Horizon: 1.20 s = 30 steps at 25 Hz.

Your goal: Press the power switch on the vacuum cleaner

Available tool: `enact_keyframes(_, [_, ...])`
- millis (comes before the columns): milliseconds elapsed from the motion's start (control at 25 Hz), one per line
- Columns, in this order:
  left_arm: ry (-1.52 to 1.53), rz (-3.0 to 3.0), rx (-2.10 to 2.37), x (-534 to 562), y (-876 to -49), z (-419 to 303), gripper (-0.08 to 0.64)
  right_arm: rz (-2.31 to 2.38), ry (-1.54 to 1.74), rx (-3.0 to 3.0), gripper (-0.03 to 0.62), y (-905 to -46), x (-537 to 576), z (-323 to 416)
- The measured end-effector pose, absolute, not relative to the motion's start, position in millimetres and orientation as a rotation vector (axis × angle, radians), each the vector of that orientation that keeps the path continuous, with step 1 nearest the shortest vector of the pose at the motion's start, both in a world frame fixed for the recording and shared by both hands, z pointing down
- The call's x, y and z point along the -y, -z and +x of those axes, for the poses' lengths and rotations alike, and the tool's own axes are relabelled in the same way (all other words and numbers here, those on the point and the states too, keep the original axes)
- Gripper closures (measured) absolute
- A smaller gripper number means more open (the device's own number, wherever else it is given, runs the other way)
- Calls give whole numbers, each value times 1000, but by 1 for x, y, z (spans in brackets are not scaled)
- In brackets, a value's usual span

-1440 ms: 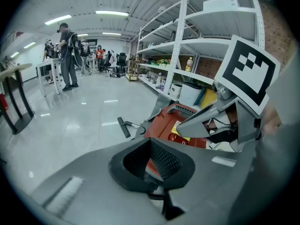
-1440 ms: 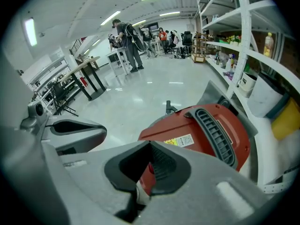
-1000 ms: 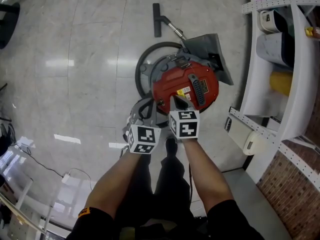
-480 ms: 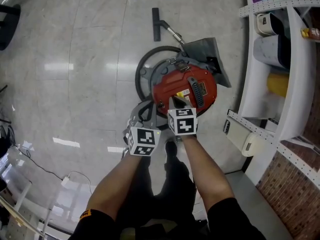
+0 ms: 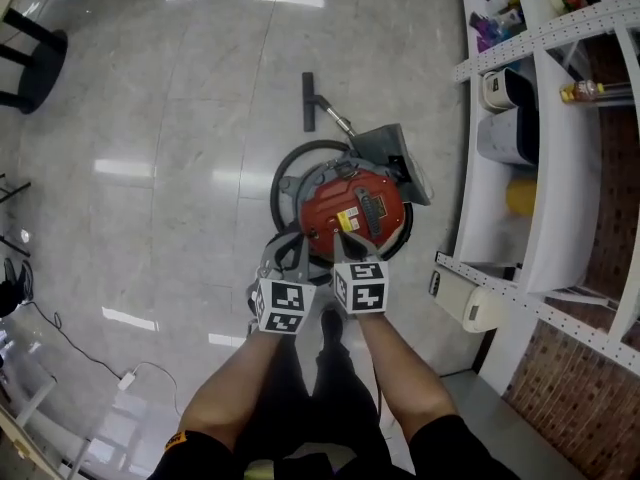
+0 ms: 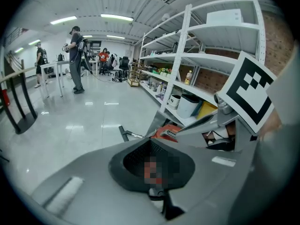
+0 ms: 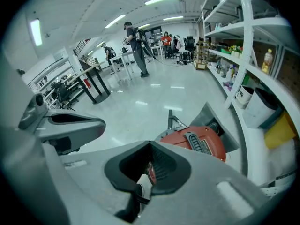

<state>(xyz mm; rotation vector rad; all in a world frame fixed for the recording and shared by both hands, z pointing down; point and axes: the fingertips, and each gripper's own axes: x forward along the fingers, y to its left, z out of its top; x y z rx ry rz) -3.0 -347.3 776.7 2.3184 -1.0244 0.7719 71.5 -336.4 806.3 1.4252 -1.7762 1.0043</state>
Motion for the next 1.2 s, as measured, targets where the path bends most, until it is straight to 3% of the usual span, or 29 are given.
enact_keyframes(680, [-636, 2366, 1112, 251, -619, 1, 545, 1493, -880, 1976, 600, -626, 233, 90])
enact_keyframes(1200, [-597, 2411, 1175, 143, -559, 24, 545, 1472, -722, 2185, 600, -536, 136, 110])
